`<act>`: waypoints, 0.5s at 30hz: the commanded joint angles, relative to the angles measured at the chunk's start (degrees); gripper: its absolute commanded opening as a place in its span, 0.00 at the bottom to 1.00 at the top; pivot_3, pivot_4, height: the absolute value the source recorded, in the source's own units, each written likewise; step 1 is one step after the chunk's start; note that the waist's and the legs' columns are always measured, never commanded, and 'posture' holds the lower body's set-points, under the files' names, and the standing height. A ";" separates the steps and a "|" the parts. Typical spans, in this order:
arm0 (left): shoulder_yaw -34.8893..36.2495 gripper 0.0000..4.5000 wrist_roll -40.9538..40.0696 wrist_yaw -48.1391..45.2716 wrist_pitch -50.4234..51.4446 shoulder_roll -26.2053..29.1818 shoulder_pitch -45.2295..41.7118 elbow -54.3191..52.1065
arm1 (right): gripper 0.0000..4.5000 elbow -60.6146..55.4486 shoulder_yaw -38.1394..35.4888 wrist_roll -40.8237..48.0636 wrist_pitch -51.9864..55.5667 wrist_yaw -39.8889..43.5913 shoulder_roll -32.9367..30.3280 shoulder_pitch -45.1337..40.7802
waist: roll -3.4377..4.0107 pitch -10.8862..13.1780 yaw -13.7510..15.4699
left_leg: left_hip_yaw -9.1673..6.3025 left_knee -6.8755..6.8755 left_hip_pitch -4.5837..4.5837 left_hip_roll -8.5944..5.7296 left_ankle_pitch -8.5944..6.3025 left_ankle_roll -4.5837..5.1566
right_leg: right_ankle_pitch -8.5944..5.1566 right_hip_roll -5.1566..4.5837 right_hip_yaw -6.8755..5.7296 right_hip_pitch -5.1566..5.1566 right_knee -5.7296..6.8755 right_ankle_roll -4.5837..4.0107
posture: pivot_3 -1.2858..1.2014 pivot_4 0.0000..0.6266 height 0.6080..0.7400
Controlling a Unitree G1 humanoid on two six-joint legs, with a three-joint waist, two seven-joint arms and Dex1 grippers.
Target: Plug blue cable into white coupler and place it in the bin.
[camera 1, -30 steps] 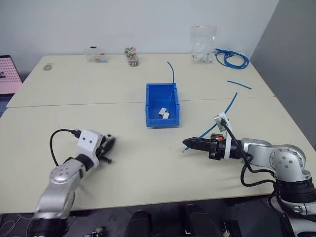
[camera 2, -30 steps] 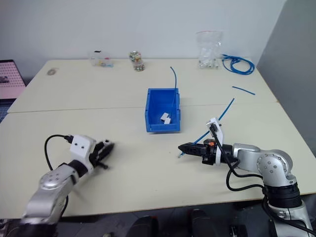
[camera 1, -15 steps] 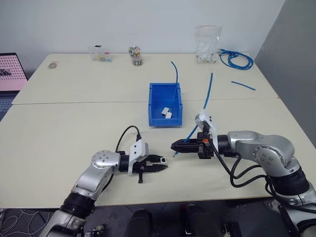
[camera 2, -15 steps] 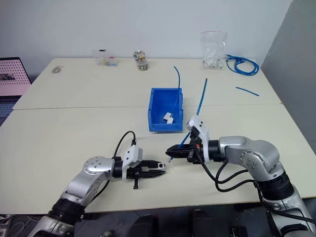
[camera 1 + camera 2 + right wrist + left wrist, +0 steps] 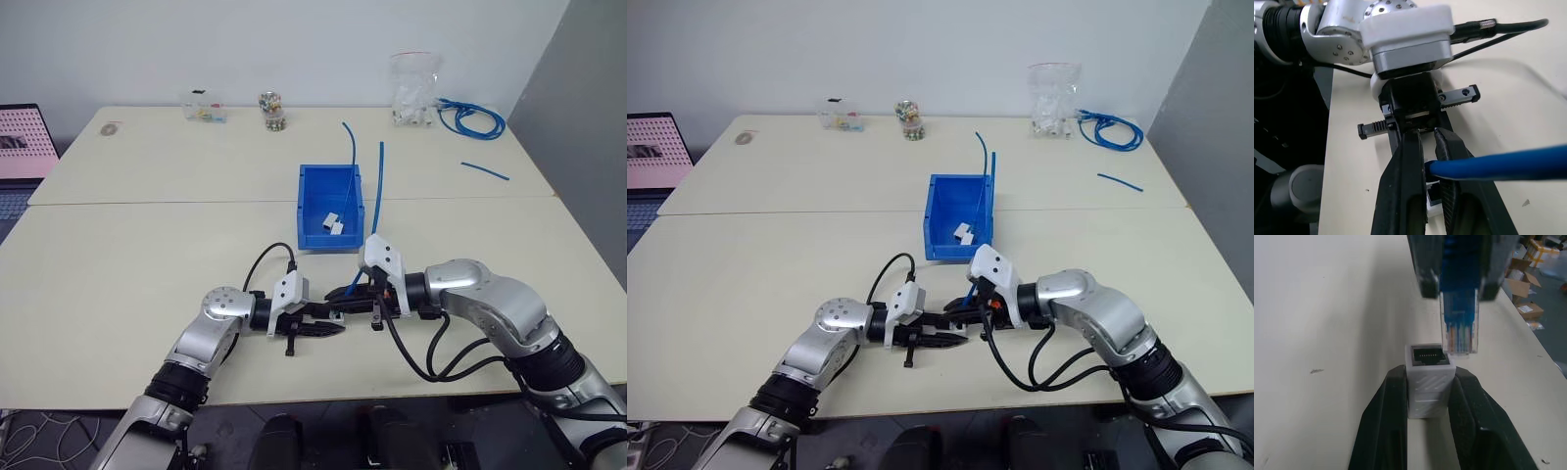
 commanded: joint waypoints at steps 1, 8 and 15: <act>0.10 0.18 -0.11 -0.23 1.20 0.33 1.59 -2.45 | 0.02 0.76 0.91 -3.16 -3.32 2.69 -0.59 -0.36 | 0.00 0.00 -0.02 | 0.00 0.00 0.01 0.00 0.00 0.00 | 0.00 0.00 0.00 0.00 0.00 0.00 | 0.52 0.24 1.00; 0.62 0.18 0.06 -0.20 1.64 0.91 2.82 -3.59 | 0.02 3.63 0.45 -5.73 -5.06 5.38 -0.07 -1.25 | 0.00 0.00 -0.05 | 0.00 -0.01 0.03 0.03 0.00 0.00 | 0.00 0.02 -0.01 0.00 0.03 -0.01 | 0.52 0.24 1.00; 0.79 0.18 0.35 0.17 1.61 0.59 2.62 -3.32 | 0.02 4.47 1.38 -8.20 -6.82 7.92 -0.16 -1.00 | 0.00 0.00 -0.05 | 0.01 0.00 0.04 0.02 0.00 0.00 | 0.00 0.01 0.00 0.00 0.06 -0.01 | 0.52 0.24 1.00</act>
